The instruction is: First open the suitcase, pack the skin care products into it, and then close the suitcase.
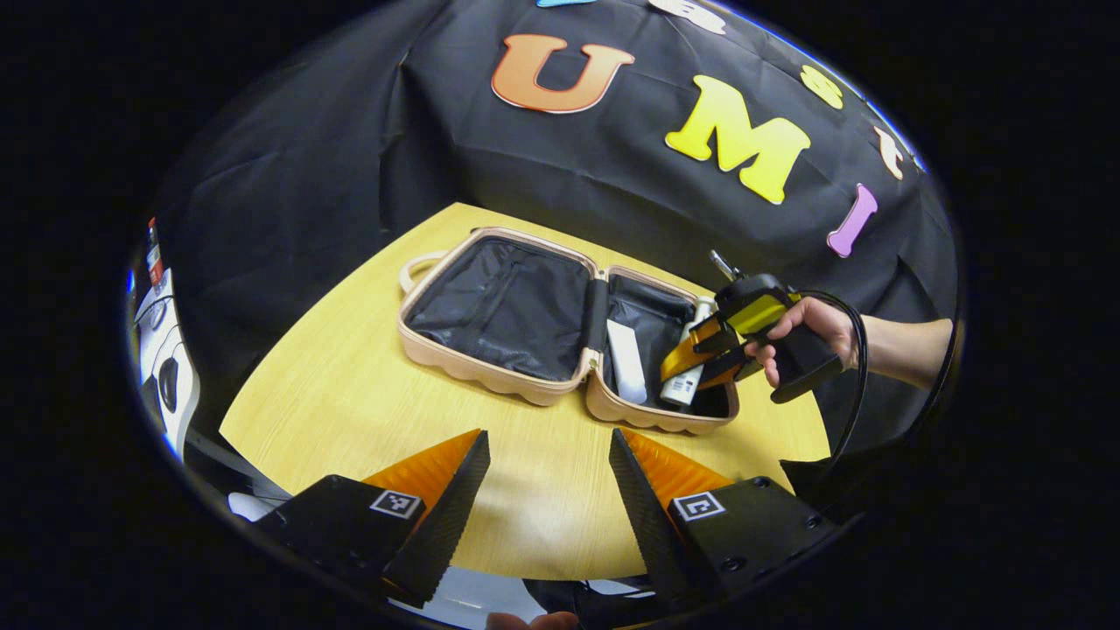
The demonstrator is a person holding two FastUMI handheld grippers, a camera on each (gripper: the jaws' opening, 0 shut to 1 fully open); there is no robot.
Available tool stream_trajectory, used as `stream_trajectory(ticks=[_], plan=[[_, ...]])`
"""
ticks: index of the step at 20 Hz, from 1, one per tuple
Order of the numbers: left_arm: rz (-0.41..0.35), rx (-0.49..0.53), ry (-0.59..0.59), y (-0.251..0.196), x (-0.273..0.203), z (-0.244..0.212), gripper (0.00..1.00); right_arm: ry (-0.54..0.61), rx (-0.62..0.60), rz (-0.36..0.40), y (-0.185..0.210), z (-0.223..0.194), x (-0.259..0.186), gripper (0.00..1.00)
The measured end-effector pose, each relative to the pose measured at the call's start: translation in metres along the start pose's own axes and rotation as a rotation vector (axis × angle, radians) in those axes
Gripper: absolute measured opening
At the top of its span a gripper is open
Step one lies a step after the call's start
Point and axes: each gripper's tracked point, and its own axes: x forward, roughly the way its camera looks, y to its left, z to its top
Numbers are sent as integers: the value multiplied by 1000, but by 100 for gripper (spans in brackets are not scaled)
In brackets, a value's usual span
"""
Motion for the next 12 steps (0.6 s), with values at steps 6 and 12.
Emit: stream_trajectory(ticks=[6, 12], plan=[[13, -10, -34, 24, 2, 10, 89, 26, 56, -105, -9, -2, 13, 48], [100, 70, -76, 44, 2, 29, 89, -41, 9, -20, -3, -12, -23, 66]])
